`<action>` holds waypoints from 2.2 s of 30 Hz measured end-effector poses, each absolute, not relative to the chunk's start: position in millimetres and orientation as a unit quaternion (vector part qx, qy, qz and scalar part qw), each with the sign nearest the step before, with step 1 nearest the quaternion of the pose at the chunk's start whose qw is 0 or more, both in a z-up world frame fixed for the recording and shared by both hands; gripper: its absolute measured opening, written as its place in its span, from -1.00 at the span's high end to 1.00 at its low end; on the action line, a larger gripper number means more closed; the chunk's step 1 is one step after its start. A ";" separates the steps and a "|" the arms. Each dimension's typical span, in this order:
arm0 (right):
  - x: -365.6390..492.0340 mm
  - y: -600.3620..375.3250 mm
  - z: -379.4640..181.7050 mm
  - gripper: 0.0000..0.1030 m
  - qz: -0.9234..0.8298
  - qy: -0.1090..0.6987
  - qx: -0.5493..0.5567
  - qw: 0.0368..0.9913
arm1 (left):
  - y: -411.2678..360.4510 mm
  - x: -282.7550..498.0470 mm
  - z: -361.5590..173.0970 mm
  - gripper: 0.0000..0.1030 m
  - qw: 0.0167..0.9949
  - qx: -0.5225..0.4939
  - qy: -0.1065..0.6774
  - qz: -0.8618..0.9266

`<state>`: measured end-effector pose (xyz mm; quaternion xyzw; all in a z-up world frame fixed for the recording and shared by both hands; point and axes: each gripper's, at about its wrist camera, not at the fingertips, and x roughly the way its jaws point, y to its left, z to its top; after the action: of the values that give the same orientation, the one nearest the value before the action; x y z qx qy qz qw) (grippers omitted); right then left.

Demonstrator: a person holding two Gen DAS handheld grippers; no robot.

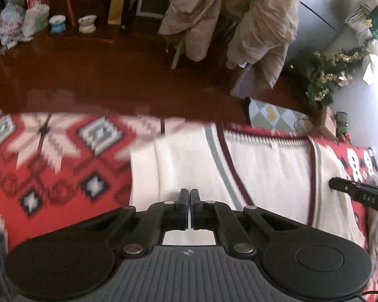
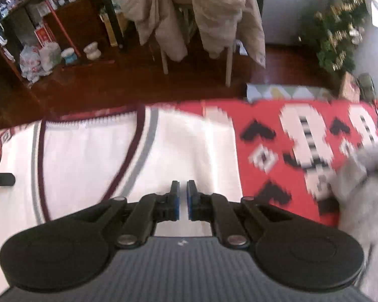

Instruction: Fold clothes

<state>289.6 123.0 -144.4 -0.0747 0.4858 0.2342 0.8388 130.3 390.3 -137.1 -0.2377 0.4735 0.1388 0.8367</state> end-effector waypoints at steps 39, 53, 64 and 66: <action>121.8 6.4 -137.6 0.91 0.177 0.518 -0.051 0.835 | 326.3 -60.2 -126.8 0.90 0.815 -0.202 0.527 0.128; 157.7 -25.1 -112.2 0.91 0.244 0.499 -0.089 0.827 | 312.2 -40.6 -112.4 0.92 0.812 -0.238 0.489 0.213; 144.5 -34.1 -134.9 0.99 0.237 0.519 -0.100 0.816 | 304.8 -63.4 -127.3 0.89 0.803 -0.238 0.506 0.209; 122.3 -47.7 -133.6 0.99 0.234 0.527 -0.105 0.810 | 301.4 -86.8 -127.6 0.89 0.796 -0.243 0.515 0.205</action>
<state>122.3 -47.7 -133.6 -0.1053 0.5267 0.2338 0.8104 -86.8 301.4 -127.6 -0.2432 0.5145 0.2051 0.7963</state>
